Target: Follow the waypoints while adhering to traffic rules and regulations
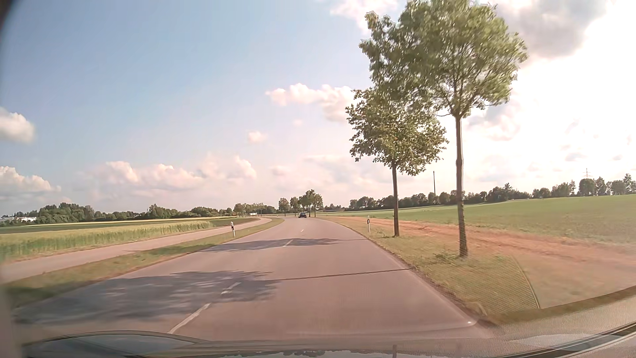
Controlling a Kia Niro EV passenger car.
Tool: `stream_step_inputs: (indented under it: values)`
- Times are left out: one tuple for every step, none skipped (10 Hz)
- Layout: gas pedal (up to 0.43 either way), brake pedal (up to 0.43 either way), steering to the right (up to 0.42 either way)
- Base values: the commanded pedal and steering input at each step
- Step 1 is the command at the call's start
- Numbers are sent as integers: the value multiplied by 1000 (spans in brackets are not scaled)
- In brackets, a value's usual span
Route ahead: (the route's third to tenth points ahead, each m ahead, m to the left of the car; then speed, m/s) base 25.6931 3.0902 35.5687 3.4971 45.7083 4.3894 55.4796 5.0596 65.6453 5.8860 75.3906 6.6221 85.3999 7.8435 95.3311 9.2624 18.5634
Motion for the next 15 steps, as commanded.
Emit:
stream_step_inputs:
  values:
    - [28,12,-8]
    - [20,12,-9]
    - [0,12,-9]
    - [0,12,-10]
    - [0,12,-11]
    - [0,12,-11]
    - [0,12,-12]
    - [0,12,-15]
    - [0,12,-17]
    - [0,12,-18]
    - [0,12,-18]
    - [0,12,-18]
    - [0,12,-18]
    - [0,12,-17]
    - [0,12,-15]
